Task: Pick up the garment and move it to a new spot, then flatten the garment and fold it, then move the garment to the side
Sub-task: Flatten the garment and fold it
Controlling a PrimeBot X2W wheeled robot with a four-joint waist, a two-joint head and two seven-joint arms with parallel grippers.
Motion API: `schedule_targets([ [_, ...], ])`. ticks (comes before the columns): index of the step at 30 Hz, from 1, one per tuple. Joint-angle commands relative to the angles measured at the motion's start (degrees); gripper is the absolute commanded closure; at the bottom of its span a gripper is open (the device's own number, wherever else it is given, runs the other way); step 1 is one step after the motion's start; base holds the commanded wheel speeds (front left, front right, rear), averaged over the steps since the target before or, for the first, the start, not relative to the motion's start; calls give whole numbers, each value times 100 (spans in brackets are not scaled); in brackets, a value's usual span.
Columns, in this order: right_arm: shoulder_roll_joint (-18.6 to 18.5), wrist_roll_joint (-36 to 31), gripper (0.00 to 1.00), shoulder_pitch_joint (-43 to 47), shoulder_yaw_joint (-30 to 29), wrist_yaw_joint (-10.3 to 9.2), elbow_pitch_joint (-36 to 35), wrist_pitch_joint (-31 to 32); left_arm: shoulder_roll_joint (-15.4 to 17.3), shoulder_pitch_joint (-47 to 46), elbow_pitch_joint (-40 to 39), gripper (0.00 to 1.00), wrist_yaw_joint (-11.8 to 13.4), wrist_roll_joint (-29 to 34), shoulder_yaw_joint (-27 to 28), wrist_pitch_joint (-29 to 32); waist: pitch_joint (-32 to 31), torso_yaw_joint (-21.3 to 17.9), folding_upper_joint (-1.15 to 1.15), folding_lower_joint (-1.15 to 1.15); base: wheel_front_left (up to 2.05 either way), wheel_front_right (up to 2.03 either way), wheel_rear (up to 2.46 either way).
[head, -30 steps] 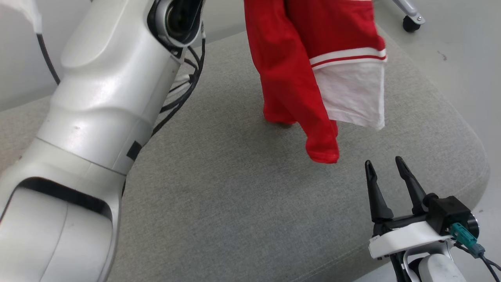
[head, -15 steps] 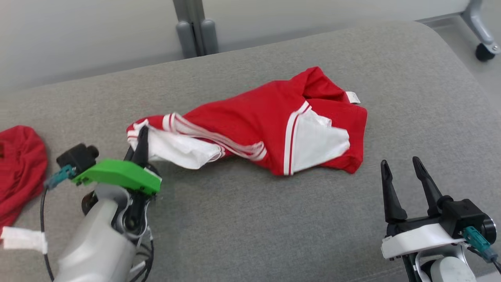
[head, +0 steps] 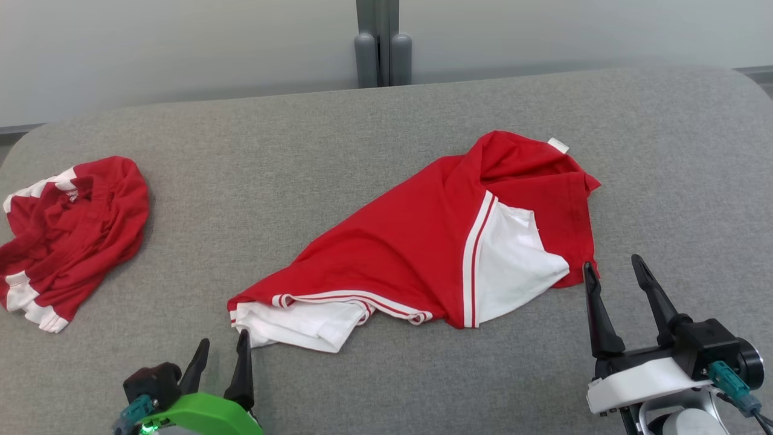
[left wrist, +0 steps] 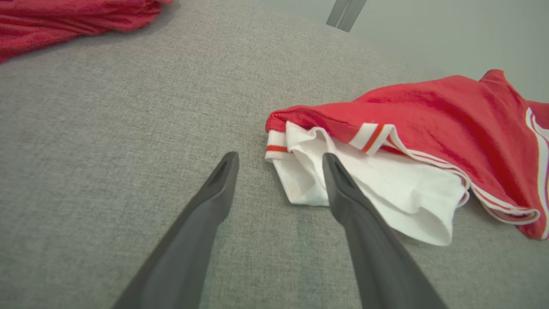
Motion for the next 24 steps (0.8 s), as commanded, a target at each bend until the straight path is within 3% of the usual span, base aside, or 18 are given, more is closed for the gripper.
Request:
schedule_targets([
  [1, -11, -20, 0, 63, -3, 1, -17, -20, 18, 169, -161, 0, 92, 163, 100, -19, -55, 55, 0, 0, 0, 0, 0],
  [6, -10, -50, 0, 148, -29, 1, -31, -20, 202, 621, -933, 0, 435, 1226, 121, -19, -106, 125, 0, 0, 0, 0, 0],
  [10, -15, -68, 0, 149, 19, 1, -1, -20, 250, 459, -940, 0, 505, 1782, -124, -13, -137, 130, 0, 0, 0, 0, 0],
  [24, -145, -28, 0, 73, 99, 1, -4, -20, 255, -526, 442, 0, 587, 2023, -351, 453, -34, -94, 0, 0, 0, 0, 0],
])
